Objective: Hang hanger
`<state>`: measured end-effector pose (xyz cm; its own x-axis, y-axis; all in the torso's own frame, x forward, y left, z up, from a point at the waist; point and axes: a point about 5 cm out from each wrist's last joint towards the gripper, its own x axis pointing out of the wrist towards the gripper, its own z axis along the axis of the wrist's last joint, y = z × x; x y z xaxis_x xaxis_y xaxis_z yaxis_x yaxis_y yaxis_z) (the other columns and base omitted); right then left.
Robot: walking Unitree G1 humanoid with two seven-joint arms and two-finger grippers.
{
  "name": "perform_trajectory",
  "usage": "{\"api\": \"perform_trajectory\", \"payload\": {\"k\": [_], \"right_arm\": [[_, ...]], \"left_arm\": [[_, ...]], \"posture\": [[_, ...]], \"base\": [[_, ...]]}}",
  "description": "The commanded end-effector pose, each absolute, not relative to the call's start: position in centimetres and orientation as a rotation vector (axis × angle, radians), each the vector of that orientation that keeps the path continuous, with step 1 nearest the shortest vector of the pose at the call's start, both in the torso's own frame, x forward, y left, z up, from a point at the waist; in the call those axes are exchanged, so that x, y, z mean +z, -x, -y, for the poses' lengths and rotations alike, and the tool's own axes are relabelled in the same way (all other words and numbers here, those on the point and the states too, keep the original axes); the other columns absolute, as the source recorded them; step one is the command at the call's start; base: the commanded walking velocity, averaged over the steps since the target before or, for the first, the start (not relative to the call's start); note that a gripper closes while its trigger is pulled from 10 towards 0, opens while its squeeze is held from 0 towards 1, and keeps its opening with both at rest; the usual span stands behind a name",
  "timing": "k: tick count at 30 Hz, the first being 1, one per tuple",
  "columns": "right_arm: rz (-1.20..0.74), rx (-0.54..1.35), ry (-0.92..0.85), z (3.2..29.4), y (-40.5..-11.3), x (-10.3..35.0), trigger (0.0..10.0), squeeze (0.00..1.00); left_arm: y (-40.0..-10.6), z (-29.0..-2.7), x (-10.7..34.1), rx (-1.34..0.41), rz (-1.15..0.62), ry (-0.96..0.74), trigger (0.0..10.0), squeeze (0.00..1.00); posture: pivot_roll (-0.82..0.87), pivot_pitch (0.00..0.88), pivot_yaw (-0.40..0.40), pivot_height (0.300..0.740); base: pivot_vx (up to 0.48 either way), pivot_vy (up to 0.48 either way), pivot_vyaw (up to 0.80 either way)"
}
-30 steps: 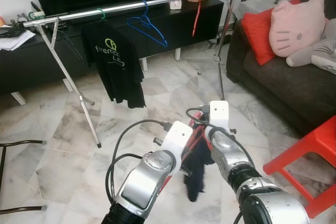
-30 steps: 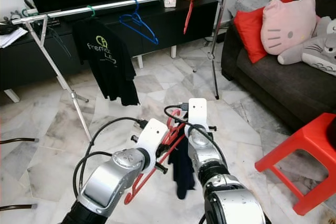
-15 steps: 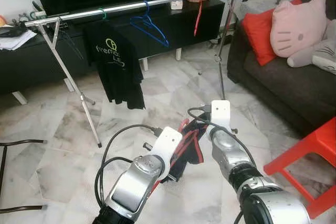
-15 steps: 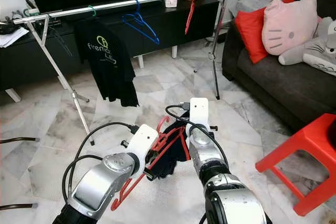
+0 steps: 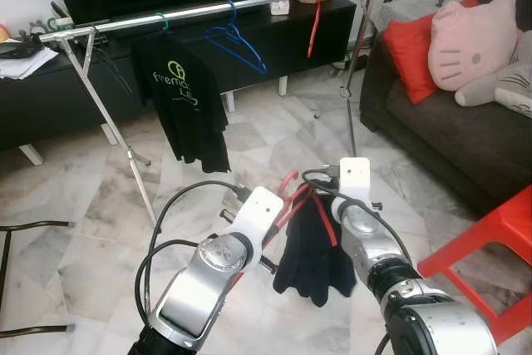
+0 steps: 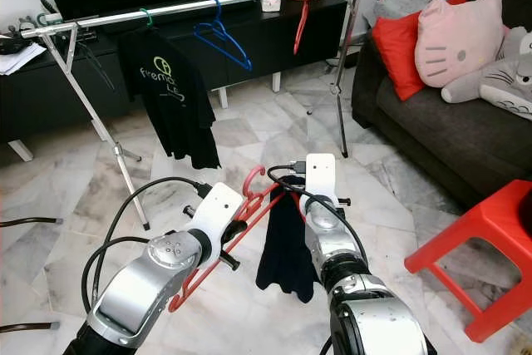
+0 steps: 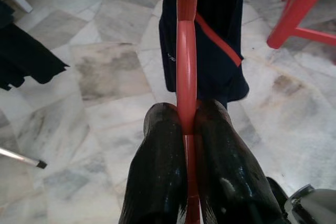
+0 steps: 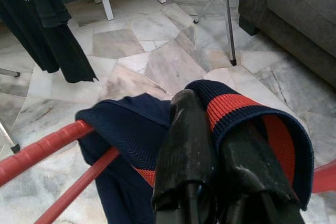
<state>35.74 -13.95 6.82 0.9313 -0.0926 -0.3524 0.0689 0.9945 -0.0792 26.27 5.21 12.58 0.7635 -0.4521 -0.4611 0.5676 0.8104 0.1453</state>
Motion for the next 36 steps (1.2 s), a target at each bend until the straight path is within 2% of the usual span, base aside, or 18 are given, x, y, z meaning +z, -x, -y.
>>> {"api": "perform_trajectory", "payload": {"k": [1,8,20,29,36], "right_arm": [[-0.352,-0.070,0.059,13.5,-36.0,7.2,10.0,0.00],[-0.342,-0.032,0.050,12.0,-36.1,7.5,10.0,0.00],[-0.366,-0.015,-0.058,10.4,-35.9,7.4,10.0,0.00],[-0.318,-0.090,-0.132,10.6,-36.3,8.7,10.0,0.00],[-0.311,-0.153,-0.217,10.9,-36.5,9.3,10.0,0.00]], "left_arm": [[-26.0,-4.8,13.1,-0.594,-0.381,-0.258,10.0,0.00],[-25.1,-3.2,13.1,-0.699,-0.406,-0.173,10.0,0.00],[-25.3,-2.4,12.1,-0.685,-0.472,-0.125,10.0,0.00],[-27.2,-4.2,11.5,-0.441,-0.503,-0.081,10.0,0.00],[-27.7,-5.0,11.5,-0.377,-0.494,-0.074,10.0,0.00]], "posture": [[-0.08,0.008,0.017,0.740],[-0.09,0.007,0.016,0.740],[-0.09,0.007,0.017,0.740],[-0.10,0.008,0.016,0.740],[-0.10,0.014,0.012,0.740]], "base": [[0.000,0.000,0.00],[0.000,0.000,0.00],[0.000,0.000,0.00],[0.000,0.000,0.00],[0.000,0.000,0.00]]}}
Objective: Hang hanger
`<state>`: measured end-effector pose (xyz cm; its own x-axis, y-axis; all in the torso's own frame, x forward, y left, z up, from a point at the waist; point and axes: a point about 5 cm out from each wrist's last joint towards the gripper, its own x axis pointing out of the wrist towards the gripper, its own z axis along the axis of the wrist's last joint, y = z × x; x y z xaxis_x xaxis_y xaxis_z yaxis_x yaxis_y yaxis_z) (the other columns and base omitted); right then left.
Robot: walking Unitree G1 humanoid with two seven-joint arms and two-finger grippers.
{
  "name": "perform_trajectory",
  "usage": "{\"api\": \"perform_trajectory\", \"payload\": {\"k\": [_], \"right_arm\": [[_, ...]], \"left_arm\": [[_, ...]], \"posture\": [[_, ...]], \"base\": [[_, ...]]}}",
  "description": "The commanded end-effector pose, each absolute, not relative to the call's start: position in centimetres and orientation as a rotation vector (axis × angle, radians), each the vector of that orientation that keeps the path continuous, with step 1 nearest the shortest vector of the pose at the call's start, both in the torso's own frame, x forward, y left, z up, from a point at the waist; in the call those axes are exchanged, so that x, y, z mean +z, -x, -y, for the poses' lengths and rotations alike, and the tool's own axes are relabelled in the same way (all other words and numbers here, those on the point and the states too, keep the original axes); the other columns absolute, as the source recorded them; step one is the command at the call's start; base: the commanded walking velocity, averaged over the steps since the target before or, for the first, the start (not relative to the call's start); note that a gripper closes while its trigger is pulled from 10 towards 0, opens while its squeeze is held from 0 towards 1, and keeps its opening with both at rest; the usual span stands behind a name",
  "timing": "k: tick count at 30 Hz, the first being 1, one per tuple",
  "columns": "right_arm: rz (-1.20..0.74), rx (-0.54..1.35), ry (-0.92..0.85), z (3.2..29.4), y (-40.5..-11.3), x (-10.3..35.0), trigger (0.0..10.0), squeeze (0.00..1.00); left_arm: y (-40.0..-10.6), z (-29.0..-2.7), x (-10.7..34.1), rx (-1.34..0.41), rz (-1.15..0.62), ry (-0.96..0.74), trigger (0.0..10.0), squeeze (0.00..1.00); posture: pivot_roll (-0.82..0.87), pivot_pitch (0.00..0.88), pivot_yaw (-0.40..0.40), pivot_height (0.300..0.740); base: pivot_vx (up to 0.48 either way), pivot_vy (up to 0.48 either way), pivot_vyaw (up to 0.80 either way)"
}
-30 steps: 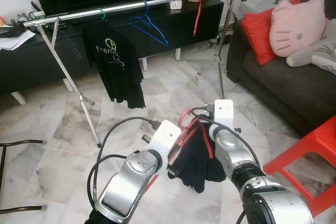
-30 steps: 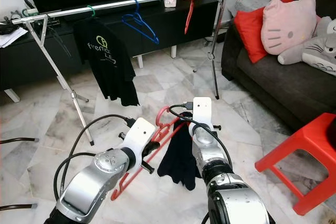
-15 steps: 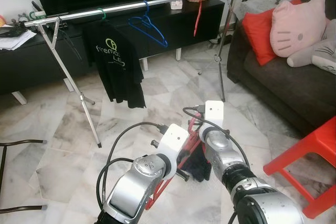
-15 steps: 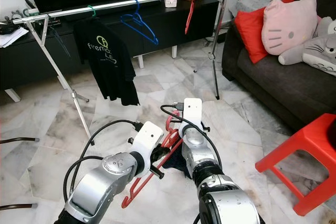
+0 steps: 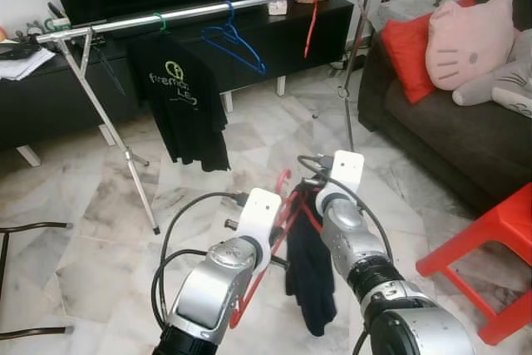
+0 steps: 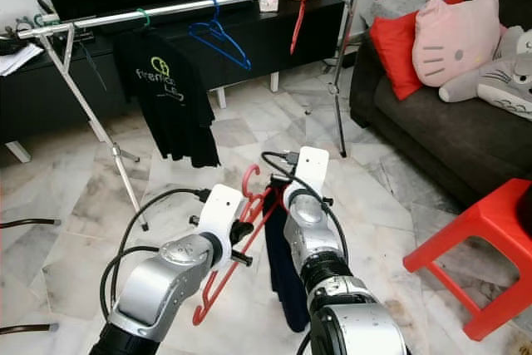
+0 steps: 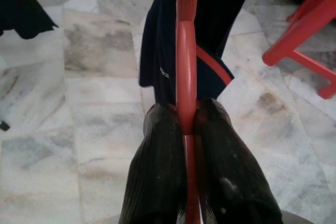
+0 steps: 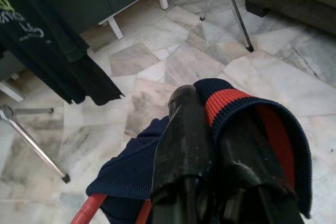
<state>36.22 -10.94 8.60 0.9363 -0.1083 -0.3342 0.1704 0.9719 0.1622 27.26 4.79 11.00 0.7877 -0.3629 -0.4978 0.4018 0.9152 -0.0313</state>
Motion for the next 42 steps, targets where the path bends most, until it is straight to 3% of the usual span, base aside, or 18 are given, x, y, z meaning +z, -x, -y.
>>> {"api": "perform_trajectory", "payload": {"k": [1,8,20,29,42], "right_arm": [[-0.316,-0.136,-0.231,10.5,-36.5,9.3,10.0,0.00],[-0.331,0.011,-0.223,8.0,-36.1,9.4,10.0,0.00],[-0.293,0.065,-0.188,7.4,-36.1,10.3,10.0,0.00],[-0.196,0.302,0.021,5.4,-35.7,11.7,10.0,0.00],[-0.213,0.372,0.046,5.5,-33.7,11.1,10.0,0.00]], "left_arm": [[-27.8,-4.9,11.6,-0.377,-0.482,-0.066,10.0,0.00],[-27.5,-3.3,12.3,-0.492,-0.437,-0.029,10.0,0.00],[-27.7,-3.6,11.8,-0.492,-0.458,0.013,10.0,0.00],[-27.8,-3.9,11.4,-0.530,-0.510,0.150,10.0,0.00],[-28.7,-4.7,11.8,-0.446,-0.467,0.202,10.0,0.00]], "posture": [[-0.10,0.013,0.012,0.740],[-0.10,0.015,0.012,0.740],[-0.11,0.009,0.013,0.740],[-0.11,0.000,0.012,0.740],[-0.12,0.000,0.006,0.740]], "base": [[0.000,0.000,0.00],[0.000,0.000,0.00],[0.000,0.000,0.00],[0.000,0.000,0.00],[0.000,0.000,0.00]]}}
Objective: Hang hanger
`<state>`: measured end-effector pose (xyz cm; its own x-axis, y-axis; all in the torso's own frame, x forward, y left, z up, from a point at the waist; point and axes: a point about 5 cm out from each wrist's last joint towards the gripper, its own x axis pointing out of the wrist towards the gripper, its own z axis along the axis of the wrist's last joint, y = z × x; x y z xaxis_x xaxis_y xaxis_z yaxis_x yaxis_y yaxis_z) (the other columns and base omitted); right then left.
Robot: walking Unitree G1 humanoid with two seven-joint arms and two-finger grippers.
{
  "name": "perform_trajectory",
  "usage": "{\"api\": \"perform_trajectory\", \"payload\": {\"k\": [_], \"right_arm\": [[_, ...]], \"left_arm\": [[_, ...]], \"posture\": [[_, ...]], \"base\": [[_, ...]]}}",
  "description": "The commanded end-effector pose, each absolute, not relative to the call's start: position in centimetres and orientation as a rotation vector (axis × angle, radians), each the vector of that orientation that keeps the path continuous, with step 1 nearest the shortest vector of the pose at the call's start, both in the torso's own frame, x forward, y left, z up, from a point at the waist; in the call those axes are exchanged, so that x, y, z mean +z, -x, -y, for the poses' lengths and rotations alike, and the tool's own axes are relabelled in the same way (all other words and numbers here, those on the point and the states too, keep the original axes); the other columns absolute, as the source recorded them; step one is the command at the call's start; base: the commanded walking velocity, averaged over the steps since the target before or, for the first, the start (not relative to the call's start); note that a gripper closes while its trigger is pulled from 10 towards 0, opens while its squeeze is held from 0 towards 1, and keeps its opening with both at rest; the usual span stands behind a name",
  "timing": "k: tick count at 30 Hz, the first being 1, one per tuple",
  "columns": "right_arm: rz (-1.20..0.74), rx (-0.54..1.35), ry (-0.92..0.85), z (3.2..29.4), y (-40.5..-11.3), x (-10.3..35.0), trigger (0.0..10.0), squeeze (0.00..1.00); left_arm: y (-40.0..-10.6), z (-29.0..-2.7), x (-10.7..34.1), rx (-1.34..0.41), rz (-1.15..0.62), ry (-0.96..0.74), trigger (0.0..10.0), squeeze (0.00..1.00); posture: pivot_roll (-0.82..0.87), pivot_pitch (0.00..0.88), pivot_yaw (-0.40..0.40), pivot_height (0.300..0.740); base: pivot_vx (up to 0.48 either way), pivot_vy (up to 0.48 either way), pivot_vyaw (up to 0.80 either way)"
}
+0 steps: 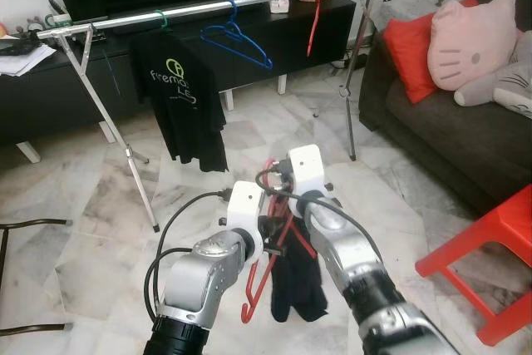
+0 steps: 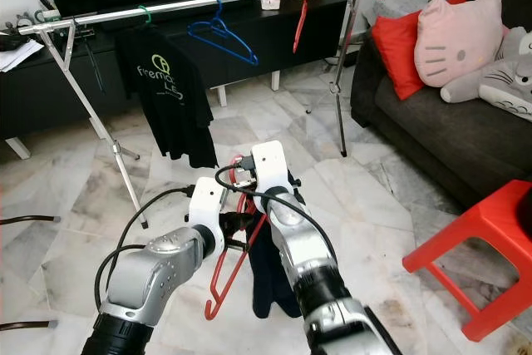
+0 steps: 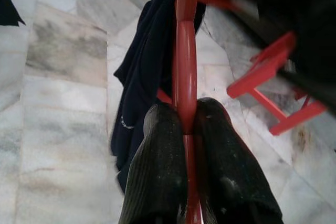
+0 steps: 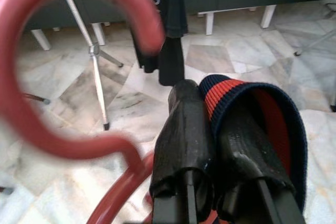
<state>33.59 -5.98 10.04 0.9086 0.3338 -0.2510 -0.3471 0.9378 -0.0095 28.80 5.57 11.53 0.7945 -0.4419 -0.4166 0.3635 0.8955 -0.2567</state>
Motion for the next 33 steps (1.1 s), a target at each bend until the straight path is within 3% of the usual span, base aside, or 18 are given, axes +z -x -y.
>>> {"api": "perform_trajectory", "payload": {"k": [1,13,17,24,33], "right_arm": [[-0.214,0.376,0.041,5.4,-33.5,11.1,10.0,0.00],[-0.227,0.398,-0.016,5.0,-32.2,11.6,10.0,0.00],[-0.252,0.515,0.075,4.3,-31.1,11.3,10.0,0.00],[-0.271,0.522,0.112,4.4,-30.8,11.3,10.0,0.00],[-0.302,0.698,0.257,3.7,-28.9,11.1,10.0,0.00]], "left_arm": [[-28.9,-4.9,11.8,-0.435,-0.461,0.205,10.0,0.00],[-30.1,-6.3,12.4,-0.349,-0.415,0.229,10.0,0.00],[-30.0,-6.1,12.4,-0.366,-0.410,0.234,10.0,0.00],[-30.2,-6.1,12.4,-0.361,-0.402,0.236,10.0,0.00],[-30.5,-6.0,12.8,-0.372,-0.382,0.249,10.0,0.00]], "posture": [[-0.12,0.000,0.006,0.740],[-0.13,0.000,0.004,0.740],[-0.13,0.010,0.002,0.740],[-0.13,0.014,0.001,0.740],[-0.14,0.026,0.002,0.740]], "base": [[0.000,0.000,0.00],[0.000,0.000,0.00],[0.000,0.000,0.00],[0.000,0.000,0.00],[0.000,0.000,0.00]]}}
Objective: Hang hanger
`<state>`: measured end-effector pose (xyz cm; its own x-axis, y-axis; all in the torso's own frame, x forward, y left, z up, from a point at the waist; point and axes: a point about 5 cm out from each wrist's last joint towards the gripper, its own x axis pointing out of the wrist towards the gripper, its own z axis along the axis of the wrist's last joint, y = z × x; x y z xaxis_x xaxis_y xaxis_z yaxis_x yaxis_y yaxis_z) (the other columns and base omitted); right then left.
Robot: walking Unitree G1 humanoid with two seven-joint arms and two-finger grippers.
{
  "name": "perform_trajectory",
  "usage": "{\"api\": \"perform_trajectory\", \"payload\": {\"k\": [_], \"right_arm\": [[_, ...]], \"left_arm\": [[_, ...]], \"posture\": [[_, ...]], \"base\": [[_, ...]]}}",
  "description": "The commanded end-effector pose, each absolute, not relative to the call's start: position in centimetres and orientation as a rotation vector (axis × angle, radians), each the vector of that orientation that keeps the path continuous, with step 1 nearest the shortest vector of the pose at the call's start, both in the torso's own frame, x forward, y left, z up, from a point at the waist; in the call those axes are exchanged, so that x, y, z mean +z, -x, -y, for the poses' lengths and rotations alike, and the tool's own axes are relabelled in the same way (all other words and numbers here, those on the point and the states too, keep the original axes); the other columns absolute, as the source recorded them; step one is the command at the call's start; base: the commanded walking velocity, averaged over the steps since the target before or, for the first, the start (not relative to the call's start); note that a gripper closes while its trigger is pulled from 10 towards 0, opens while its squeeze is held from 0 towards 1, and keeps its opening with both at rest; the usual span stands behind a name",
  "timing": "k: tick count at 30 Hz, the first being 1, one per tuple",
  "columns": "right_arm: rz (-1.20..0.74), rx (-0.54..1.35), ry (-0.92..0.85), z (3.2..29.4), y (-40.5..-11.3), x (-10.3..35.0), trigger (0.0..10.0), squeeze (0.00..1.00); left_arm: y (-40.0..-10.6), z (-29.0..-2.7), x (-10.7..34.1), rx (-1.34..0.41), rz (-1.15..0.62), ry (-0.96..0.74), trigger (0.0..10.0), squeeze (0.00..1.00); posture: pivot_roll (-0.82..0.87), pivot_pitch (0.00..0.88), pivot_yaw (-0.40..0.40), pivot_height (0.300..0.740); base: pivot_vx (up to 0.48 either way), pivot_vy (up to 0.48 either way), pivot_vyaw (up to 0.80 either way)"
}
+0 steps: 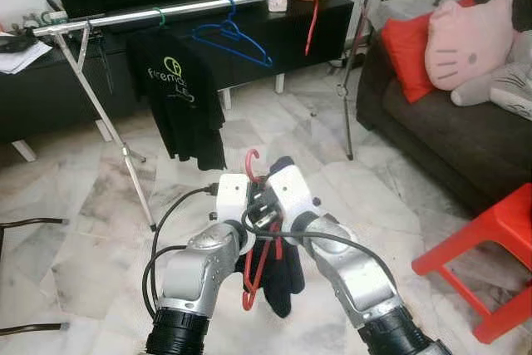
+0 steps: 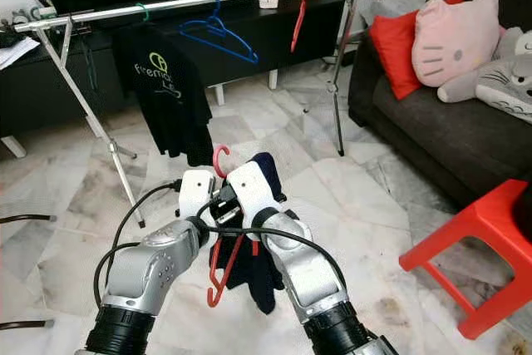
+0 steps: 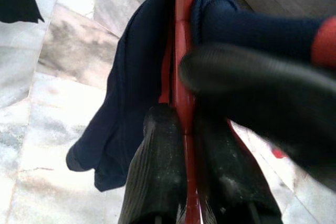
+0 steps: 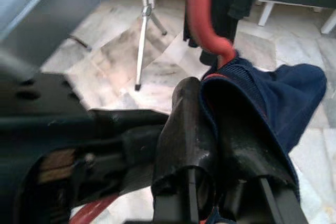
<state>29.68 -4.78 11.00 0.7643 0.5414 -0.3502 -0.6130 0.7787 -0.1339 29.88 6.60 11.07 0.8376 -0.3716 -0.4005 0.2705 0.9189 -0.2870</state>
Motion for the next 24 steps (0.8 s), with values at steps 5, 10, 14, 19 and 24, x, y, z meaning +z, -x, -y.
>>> {"api": "perform_trajectory", "payload": {"k": [5,10,14,19,24], "right_arm": [[-0.310,0.683,0.371,4.9,-28.6,11.2,10.0,0.00],[-0.317,0.632,0.373,5.9,-28.9,11.2,10.0,0.00],[-0.323,0.633,0.388,6.3,-28.8,11.3,10.0,0.00],[-0.329,0.491,0.401,8.9,-29.5,11.6,10.0,0.00],[-0.301,0.306,0.331,11.5,-30.5,12.2,10.0,0.00]], "left_arm": [[-30.8,-6.3,13.0,-0.363,-0.359,0.256,10.0,0.00],[-30.8,-6.3,13.1,-0.377,-0.341,0.262,10.0,0.00],[-30.8,-6.2,13.3,-0.393,-0.319,0.265,10.0,0.00],[-31.0,-6.4,14.0,-0.417,-0.249,0.273,10.0,0.00],[-31.0,-6.6,14.2,-0.454,-0.212,0.230,10.0,0.00]], "posture": [[-0.15,0.027,0.004,0.740],[-0.14,0.017,0.003,0.740],[-0.14,0.014,0.003,0.740],[-0.14,0.006,-0.002,0.740],[-0.15,0.000,0.005,0.740]], "base": [[0.000,0.000,0.00],[0.000,0.000,0.00],[0.000,0.000,0.00],[0.000,0.000,0.00],[0.000,0.000,0.00]]}}
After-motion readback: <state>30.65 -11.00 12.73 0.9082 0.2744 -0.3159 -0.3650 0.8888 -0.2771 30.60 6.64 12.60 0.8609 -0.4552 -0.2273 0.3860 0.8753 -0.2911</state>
